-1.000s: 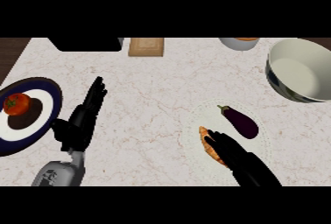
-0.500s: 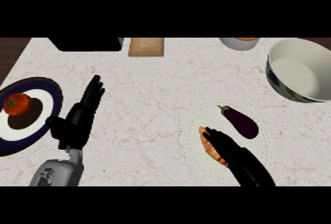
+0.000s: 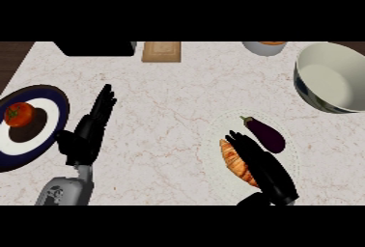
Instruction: Pick the croissant from the placemat and place it in the bowl
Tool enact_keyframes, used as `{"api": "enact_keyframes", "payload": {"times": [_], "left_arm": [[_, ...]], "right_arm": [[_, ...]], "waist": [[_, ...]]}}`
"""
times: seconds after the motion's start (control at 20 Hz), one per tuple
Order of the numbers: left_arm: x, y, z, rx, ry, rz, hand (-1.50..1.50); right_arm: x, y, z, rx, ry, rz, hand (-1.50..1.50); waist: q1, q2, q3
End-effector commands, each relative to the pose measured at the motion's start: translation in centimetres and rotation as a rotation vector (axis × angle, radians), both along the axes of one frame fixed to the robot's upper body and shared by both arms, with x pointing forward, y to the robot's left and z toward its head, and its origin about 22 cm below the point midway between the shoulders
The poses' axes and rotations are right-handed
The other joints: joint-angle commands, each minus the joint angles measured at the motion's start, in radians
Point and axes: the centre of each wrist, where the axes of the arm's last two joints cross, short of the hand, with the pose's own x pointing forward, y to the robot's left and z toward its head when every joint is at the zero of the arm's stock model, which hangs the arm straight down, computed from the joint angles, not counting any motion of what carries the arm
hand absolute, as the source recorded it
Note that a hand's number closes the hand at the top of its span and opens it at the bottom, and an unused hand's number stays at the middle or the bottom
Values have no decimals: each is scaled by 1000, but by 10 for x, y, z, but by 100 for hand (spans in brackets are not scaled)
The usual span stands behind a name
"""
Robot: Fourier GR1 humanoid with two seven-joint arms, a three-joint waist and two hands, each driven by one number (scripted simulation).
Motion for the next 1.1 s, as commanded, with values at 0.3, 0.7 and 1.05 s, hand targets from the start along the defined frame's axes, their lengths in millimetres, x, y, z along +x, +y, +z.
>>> {"api": "enact_keyframes", "payload": {"times": [0.3, 0.7, 1.05], "left_arm": [[-6, 7, -5, -4, -7, 7, 0], [1, -13, 3, 11, -3, -11, 0], [-1, 1, 3, -3, 8, 4, 0]], "right_arm": [[27, -11, -27, -79, 34, 8, -150], [7, 18, -42, -242, -18, 240, 150], [23, -43, -26, 77, 91, 147, 150]], "waist": [[2, 0, 0], [2, -1, 0], [-1, 1, 0]]}}
